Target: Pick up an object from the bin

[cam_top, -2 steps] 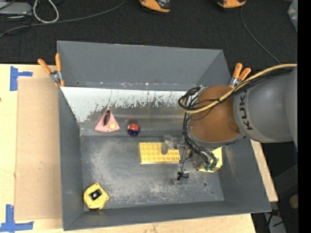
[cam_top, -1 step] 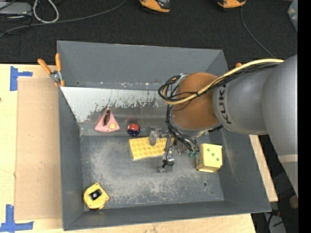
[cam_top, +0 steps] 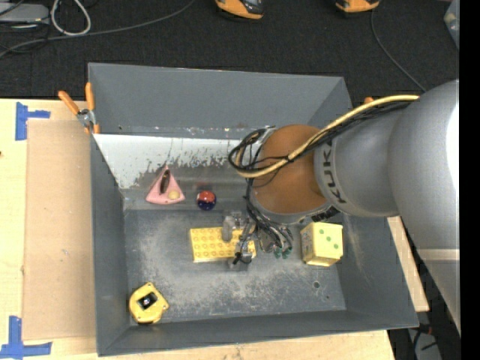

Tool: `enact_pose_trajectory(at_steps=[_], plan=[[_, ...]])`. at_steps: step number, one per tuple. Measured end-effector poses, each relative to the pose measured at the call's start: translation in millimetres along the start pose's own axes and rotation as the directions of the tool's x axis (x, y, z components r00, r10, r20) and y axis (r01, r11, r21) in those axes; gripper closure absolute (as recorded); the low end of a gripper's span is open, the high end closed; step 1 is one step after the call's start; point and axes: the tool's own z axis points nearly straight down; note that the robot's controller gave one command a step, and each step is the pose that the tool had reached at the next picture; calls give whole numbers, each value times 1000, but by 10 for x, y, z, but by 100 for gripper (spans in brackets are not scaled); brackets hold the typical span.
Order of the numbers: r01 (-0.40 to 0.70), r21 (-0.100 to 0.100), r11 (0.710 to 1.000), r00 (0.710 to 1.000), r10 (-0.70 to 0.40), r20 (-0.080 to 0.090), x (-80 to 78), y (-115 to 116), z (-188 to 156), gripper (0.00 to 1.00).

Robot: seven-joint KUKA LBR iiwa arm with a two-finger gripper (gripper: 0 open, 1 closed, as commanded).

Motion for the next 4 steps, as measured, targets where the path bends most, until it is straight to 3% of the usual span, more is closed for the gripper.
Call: enact_pose_trajectory(at_steps=[1,2,3,4], plan=[[0,0,1000,1000,0,0,0,0,0,100],[346,1,938,938,-346,2,213,-19,17,0],[358,0,934,934,-358,3,218,-18,17,0],[327,1,945,945,-327,5,183,353,21,0]])
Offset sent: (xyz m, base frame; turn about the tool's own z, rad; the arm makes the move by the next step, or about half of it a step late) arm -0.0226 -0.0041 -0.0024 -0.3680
